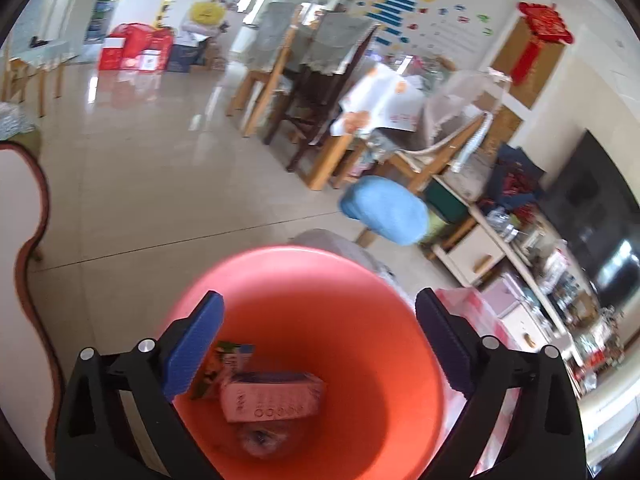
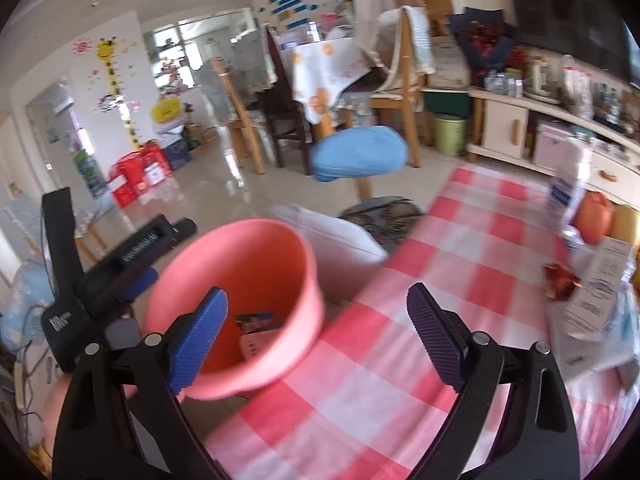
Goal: Collect trash
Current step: 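Lower the white milk carton into the pink bucket and open the right gripper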
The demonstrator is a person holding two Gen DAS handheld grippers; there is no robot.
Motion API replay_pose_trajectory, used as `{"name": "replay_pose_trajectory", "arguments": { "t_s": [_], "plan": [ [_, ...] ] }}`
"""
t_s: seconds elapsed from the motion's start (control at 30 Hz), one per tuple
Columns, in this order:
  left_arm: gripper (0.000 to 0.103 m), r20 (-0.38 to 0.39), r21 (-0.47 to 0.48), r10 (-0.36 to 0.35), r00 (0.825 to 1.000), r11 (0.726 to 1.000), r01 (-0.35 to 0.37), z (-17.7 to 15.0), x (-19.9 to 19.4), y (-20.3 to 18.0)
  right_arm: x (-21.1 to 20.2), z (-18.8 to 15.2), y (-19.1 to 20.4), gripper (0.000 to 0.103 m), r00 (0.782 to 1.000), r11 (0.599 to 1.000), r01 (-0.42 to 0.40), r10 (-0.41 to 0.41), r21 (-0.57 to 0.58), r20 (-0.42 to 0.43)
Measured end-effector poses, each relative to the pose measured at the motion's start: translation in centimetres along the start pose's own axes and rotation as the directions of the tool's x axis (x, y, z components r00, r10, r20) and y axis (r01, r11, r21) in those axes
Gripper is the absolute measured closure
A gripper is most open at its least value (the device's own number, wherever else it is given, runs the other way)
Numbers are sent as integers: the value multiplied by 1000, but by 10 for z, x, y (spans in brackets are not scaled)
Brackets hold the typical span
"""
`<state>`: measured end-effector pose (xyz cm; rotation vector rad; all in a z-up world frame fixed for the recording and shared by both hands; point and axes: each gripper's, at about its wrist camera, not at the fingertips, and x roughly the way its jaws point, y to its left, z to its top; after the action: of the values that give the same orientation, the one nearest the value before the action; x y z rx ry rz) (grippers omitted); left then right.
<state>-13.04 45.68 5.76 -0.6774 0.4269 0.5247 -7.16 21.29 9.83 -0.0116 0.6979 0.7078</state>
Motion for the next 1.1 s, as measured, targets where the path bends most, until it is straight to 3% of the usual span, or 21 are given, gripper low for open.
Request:
{"name": "replay_pose_trajectory", "arguments": {
  "t_s": [0.2,0.47,0.63,0.87,1.1],
  "plan": [
    [7,26,117,-93,995,989,89,-15,-8,-34,-18,-20,-29,10,998,998,59,-58,38,-25],
    [7,-17,276,-199,980,941,196,-37,-15,-80,-39,-38,-53,10,995,993,103,-101,54,-24],
    [7,-42,353,-206,978,912,207,-48,-17,-101,-53,-44,-65,10,992,990,128,-127,55,-15],
    [7,-138,380,-176,975,899,216,-62,-9,-119,-67,-49,-85,10,990,986,141,-142,83,0],
    [7,-186,435,-191,964,864,255,-79,-8,-138,-80,-55,-101,10,986,982,166,-167,93,8]
  ]
}}
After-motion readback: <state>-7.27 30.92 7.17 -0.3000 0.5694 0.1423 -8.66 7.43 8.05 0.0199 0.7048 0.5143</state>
